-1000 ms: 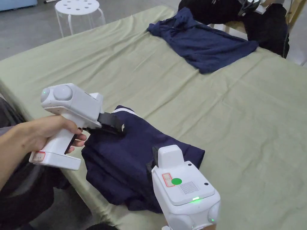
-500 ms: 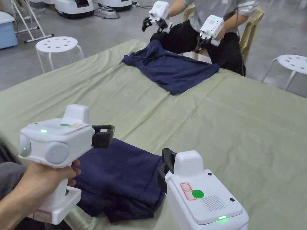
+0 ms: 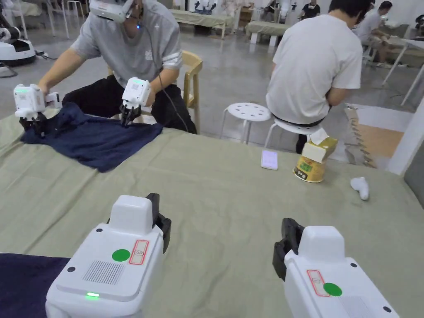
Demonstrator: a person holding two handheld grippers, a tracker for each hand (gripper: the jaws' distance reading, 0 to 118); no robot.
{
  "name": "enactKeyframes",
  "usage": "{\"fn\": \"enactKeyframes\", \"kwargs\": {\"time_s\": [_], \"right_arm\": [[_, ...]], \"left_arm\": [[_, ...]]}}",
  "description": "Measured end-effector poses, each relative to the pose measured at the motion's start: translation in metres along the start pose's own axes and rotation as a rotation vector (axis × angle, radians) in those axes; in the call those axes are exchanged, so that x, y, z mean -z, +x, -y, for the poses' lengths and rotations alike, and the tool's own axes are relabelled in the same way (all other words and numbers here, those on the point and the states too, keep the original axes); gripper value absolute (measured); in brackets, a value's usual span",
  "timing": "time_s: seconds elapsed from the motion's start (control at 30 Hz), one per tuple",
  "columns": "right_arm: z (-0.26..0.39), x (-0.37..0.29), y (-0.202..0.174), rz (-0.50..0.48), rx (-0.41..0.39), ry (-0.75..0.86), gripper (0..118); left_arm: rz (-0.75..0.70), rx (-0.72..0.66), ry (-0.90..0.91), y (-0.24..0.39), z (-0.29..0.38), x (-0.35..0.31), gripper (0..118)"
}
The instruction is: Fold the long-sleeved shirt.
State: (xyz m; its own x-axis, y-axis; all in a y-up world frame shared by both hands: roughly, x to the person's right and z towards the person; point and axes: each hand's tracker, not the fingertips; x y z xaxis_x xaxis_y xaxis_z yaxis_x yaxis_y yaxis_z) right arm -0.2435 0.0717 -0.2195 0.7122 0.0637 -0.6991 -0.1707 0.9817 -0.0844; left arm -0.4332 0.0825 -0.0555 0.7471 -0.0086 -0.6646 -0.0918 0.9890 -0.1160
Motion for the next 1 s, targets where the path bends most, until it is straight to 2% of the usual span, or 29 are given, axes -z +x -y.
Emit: {"fn": "enactKeyframes", "kwargs": {"time_s": [0.07,0.17,0.3,0.5,0.83,0.87,0.9,0.93,0.97,1.0], "right_arm": [[-0.005,-0.007,0.039,0.09,0.029,0.022,0],[-0.009,-0.017,0.083,0.209,0.02,0.042,0],[-0.012,-0.027,0.112,0.253,0.002,0.061,0],[-0.015,-0.033,0.114,0.247,-0.013,0.093,0],[-0.015,-0.039,0.113,0.21,0.017,0.125,0],[-0.015,-0.039,0.113,0.216,0.012,0.134,3],[-0.015,-0.04,0.113,0.216,0.007,0.133,26],[-0.015,-0.041,0.114,0.211,0.008,0.138,57],[-0.015,-0.041,0.114,0.209,0.009,0.145,57],[-0.016,-0.041,0.114,0.212,0.007,0.143,67]], "left_arm": [[0.056,0.002,0.015,0.023,-0.008,0.003,3],[0.094,0.007,0.031,0.052,-0.017,0.008,3],[0.096,0.01,0.026,0.071,-0.026,0.015,3],[0.083,0.023,0.04,0.068,-0.03,0.011,3],[0.09,0.013,0.049,0.06,-0.031,0.008,3],[0.092,0.007,0.046,0.06,-0.031,0.009,7],[0.086,0.006,0.039,0.061,-0.031,0.01,22],[0.091,0.005,0.037,0.061,-0.031,0.011,39],[0.083,0.003,0.037,0.062,-0.032,0.012,39],[0.07,0.004,0.039,0.063,-0.034,0.012,45]]}}
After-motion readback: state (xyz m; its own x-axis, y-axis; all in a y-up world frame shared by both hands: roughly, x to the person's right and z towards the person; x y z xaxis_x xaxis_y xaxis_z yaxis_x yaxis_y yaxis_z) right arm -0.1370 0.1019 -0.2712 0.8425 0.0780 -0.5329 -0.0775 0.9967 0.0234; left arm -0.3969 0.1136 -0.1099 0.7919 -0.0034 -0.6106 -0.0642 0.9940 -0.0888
